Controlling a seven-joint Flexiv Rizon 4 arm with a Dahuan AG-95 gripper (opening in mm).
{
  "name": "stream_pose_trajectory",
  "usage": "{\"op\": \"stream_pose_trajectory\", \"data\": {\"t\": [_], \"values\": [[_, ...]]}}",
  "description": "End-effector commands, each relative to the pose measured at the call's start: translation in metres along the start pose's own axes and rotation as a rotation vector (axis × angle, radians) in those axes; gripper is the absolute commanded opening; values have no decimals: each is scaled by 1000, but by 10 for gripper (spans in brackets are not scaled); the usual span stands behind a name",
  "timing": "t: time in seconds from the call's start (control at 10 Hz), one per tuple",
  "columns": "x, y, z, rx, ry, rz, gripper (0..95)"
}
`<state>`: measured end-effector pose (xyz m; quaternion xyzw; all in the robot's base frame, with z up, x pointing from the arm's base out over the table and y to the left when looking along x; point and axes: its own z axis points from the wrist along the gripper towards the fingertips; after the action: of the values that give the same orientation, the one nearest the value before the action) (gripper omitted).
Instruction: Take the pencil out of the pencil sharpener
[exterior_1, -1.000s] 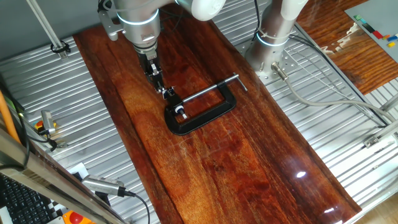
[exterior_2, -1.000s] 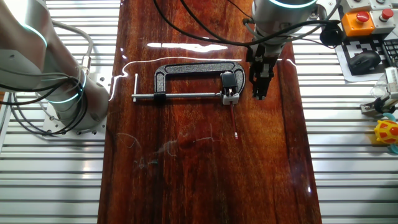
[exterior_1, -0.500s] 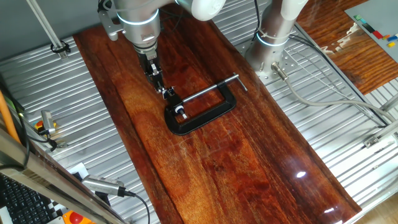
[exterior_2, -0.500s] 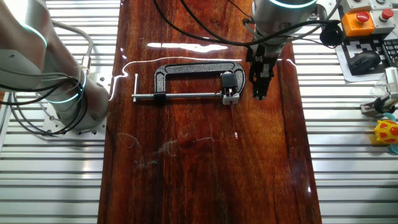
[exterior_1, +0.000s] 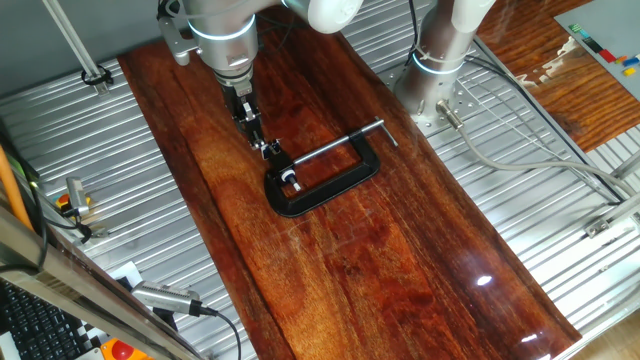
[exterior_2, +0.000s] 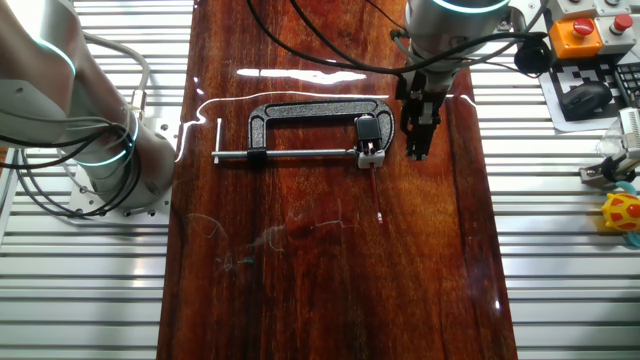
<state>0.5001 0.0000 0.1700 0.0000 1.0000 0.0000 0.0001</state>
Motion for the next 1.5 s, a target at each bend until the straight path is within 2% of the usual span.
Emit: {"op": "stream_pose_trajectory", "data": {"t": [0.1,0.2,1.5], "values": [[0,0,0,0,0,0,950],[0,0,0,-23,-4,-87,0],[0,0,0,-19,-4,-79,0]]}}
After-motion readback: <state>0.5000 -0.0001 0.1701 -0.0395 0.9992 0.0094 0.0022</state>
